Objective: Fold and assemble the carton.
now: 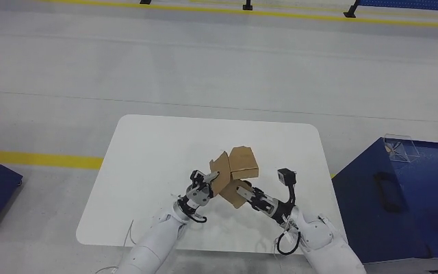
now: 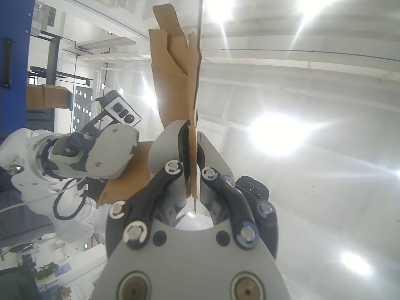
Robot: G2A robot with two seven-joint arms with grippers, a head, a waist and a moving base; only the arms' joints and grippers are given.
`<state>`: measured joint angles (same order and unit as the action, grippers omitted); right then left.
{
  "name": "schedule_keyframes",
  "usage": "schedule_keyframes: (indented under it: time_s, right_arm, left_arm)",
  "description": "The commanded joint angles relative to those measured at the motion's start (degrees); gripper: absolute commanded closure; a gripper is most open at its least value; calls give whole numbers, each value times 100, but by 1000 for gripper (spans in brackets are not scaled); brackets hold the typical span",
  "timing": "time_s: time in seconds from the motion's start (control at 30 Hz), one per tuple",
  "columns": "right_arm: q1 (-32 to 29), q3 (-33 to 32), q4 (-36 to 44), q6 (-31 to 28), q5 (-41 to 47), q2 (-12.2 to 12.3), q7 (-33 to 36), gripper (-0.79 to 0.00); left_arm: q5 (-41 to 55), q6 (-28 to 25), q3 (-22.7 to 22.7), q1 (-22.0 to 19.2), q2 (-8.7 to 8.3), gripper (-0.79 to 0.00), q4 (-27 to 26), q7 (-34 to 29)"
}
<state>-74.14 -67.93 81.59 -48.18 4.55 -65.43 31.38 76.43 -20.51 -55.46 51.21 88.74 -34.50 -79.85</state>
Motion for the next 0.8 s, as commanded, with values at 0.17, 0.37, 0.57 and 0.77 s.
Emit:
schedule_keyframes:
  time_s: [0.17,0.37,0.57,0.77]
  right_arm:
    - [17,31,47,796,949,21,419,0]
    - [44,-327,196,1744,1476,153,1388,0]
    - [-18,-508,466,2260,484,259,1660,0]
    - [-94,-440,847,2600,-263,315,1924,0]
  left_arm:
    - [-20,-437,-388,-153,-64,-785,413,244]
    - [30,-689,-1083,-562,-343,-785,1109,843]
    - [-278,-547,-1246,-675,-458,-785,959,1073]
    - [-1028,-760,-903,-513,-365,-785,354,957]
